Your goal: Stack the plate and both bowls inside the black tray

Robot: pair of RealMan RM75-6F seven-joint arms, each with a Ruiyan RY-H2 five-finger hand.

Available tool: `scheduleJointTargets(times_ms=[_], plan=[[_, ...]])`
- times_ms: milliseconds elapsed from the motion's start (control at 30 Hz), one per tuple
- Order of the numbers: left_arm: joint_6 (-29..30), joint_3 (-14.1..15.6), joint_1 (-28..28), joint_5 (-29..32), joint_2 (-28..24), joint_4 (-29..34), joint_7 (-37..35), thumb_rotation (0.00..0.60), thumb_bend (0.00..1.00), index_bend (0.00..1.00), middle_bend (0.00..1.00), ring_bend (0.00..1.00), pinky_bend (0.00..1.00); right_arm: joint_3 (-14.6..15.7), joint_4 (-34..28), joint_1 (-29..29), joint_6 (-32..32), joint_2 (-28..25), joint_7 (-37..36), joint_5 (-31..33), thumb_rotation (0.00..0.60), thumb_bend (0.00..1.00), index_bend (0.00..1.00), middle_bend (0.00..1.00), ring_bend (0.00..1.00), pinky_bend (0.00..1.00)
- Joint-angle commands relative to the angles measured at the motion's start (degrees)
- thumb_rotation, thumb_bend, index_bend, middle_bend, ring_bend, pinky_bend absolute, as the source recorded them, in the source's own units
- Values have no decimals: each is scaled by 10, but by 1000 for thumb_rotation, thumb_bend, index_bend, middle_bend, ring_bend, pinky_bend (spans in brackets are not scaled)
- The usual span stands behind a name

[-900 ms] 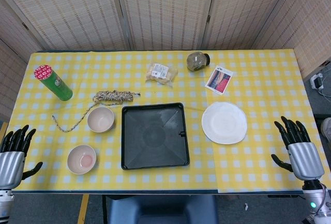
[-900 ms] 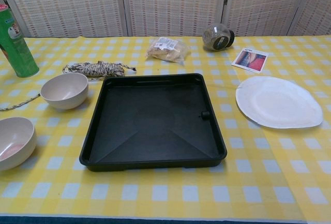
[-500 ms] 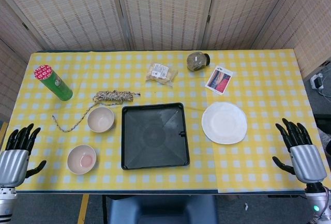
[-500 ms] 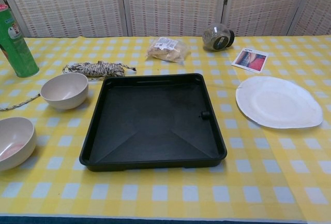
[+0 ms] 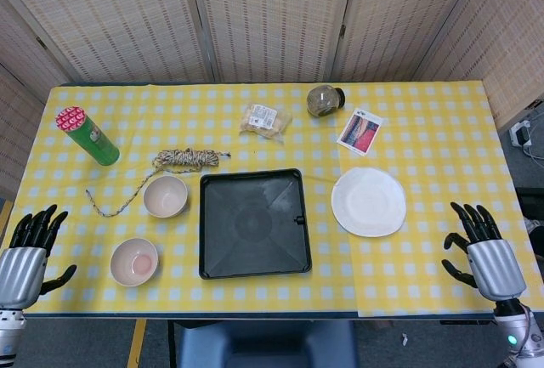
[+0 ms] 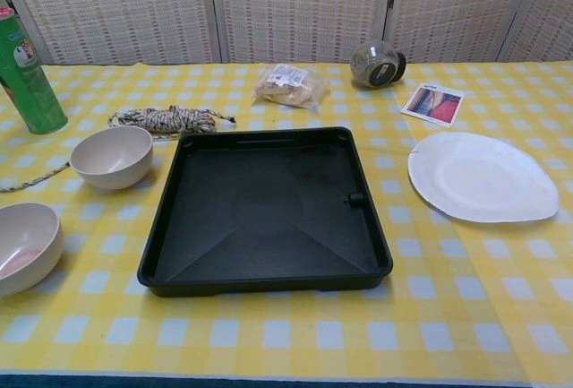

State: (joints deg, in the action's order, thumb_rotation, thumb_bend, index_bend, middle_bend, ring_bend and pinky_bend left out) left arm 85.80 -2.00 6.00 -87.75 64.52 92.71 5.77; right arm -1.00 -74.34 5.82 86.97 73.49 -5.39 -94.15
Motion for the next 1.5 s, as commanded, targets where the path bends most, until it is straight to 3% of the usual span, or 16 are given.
scheduleJointTargets(times_ms=[33,400,1000,1500], plan=[[2,-1,-2,0,-5,0,-10,600,265,0,0,0,0,-5,16,14,-23,24,-2,13,600,238,566,104,2,0],[7,1,-6,-3,-14,0,-27,600,265,0,0,0,0,-15,76,51,-74,86,0,30,600,241,602,126,26,0],[-2,2,-3,1,-12,-1,-25,600,266,0,0,0,0,-17,166,101,-152,147,-18,53,600,329,601,118,46,0],[-9,2,0,5,-10,-1,-19,600,265,0,0,0,0,-12,213,123,-184,182,-34,63,600,329,507,68,34,0]])
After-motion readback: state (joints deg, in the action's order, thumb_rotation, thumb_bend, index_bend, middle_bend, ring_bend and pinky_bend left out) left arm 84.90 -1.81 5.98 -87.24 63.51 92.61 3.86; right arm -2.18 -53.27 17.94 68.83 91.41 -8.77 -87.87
